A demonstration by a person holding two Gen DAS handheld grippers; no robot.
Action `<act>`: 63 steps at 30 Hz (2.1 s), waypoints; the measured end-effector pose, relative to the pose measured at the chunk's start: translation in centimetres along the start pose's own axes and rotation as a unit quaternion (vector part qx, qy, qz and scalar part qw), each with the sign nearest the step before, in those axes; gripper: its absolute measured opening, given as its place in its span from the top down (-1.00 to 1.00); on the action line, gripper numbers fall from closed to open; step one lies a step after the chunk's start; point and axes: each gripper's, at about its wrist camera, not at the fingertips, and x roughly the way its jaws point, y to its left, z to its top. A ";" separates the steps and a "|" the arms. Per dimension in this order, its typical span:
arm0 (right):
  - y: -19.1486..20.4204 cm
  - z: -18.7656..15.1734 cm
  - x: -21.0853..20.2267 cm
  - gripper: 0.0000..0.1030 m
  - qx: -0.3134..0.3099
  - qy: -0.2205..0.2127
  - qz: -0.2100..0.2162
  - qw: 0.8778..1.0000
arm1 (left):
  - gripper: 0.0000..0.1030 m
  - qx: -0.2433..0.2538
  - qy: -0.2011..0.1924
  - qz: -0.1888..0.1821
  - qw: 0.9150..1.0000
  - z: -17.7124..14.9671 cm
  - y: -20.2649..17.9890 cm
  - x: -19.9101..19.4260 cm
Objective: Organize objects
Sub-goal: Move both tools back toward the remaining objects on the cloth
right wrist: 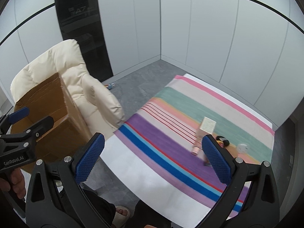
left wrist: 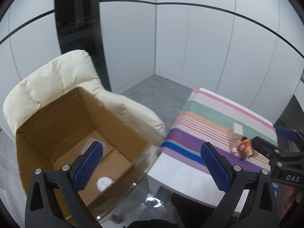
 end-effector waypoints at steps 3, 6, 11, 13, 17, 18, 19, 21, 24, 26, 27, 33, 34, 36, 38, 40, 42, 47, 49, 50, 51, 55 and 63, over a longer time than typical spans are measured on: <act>-1.3 -0.3 -0.2 -1.00 0.009 0.002 -0.008 1.000 | -1.00 0.006 0.001 -0.012 1.000 0.1 -1.4 0.2; -2.4 -0.8 -0.6 -1.00 0.016 0.002 -0.017 1.000 | -1.00 0.012 0.004 -0.020 1.000 0.2 -2.4 0.4; -4.9 -1.7 -1.2 -1.00 0.036 0.005 -0.034 0.999 | -1.00 0.026 0.005 -0.033 0.999 0.3 -4.4 0.7; -5.8 -2.0 -1.5 -1.00 0.044 0.005 -0.039 0.998 | -1.00 0.029 0.007 -0.037 0.999 0.3 -5.3 0.8; -7.9 -2.8 -2.0 -1.00 0.063 0.007 -0.052 0.997 | -1.00 0.037 0.009 -0.048 0.998 0.4 -6.9 0.9; -8.4 -3.0 -2.2 -1.00 0.067 0.007 -0.055 0.996 | -1.00 0.039 0.009 -0.051 0.998 0.5 -7.4 0.9; -8.8 -3.2 -2.3 -1.00 0.069 0.008 -0.058 0.996 | -1.00 0.042 0.009 -0.053 0.998 0.5 -7.8 1.0; -9.7 -3.6 -2.6 -1.00 0.075 0.009 -0.065 0.995 | -1.00 0.047 0.010 -0.057 0.997 0.5 -8.6 0.9; -11.1 -4.2 -3.2 -1.00 0.086 0.009 -0.072 0.994 | -1.00 0.055 0.013 -0.066 0.996 0.5 -10.0 1.0; -11.9 -4.6 -3.5 -1.00 0.092 0.010 -0.077 0.993 | -1.00 0.061 0.013 -0.069 0.996 0.4 -10.9 1.1; -12.3 -4.7 -3.6 -1.00 0.095 0.010 -0.079 0.992 | -1.00 0.065 0.013 -0.069 0.995 0.3 -11.4 1.1; -14.4 -5.9 -4.2 -1.00 0.112 0.014 -0.095 0.989 | -1.00 0.083 0.023 -0.088 0.992 -0.2 -14.1 1.2; -14.7 -6.1 -4.4 -1.00 0.115 0.015 -0.098 0.988 | -1.00 0.087 0.025 -0.092 0.992 -0.3 -14.5 1.2; -15.5 -6.5 -4.6 -1.00 0.125 0.018 -0.102 0.987 | -1.00 0.092 0.027 -0.096 0.991 -0.3 -15.1 1.1; -16.2 -7.1 -4.9 -1.00 0.132 0.019 -0.108 0.985 | -1.00 0.100 0.025 -0.097 0.990 -0.3 -15.8 1.1; -16.6 -7.6 -4.7 -1.00 0.122 0.027 -0.121 0.985 | -1.00 0.116 0.025 -0.093 0.989 -0.5 -16.7 1.6; -16.9 -8.1 -4.3 -1.00 0.114 0.030 -0.134 0.984 | -1.00 0.124 0.039 -0.091 0.987 -0.9 -17.4 2.7; -18.6 -9.3 -2.3 -1.00 0.130 0.052 -0.140 0.980 | -0.98 0.147 0.048 -0.090 0.984 -1.1 -19.9 5.6; -19.3 -9.6 -1.3 -1.00 0.138 0.058 -0.141 0.979 | -0.98 0.163 0.052 -0.098 0.980 -1.3 -21.1 7.1; -19.8 -9.6 -0.6 -1.00 0.145 0.062 -0.140 0.977 | -0.98 0.168 0.054 -0.100 0.979 -1.3 -21.6 7.8; -20.2 -9.7 -0.1 -1.00 0.151 0.065 -0.140 0.976 | -0.97 0.169 0.054 -0.100 0.979 -1.4 -22.1 8.4; -21.9 -10.0 3.0 -1.00 0.155 0.084 -0.141 0.974 | -0.93 0.168 0.064 -0.103 0.978 -2.0 -23.9 11.4; -24.2 -10.9 8.2 -1.00 0.162 0.103 -0.136 0.972 | -0.74 0.164 0.112 -0.096 0.975 -4.2 -25.1 18.0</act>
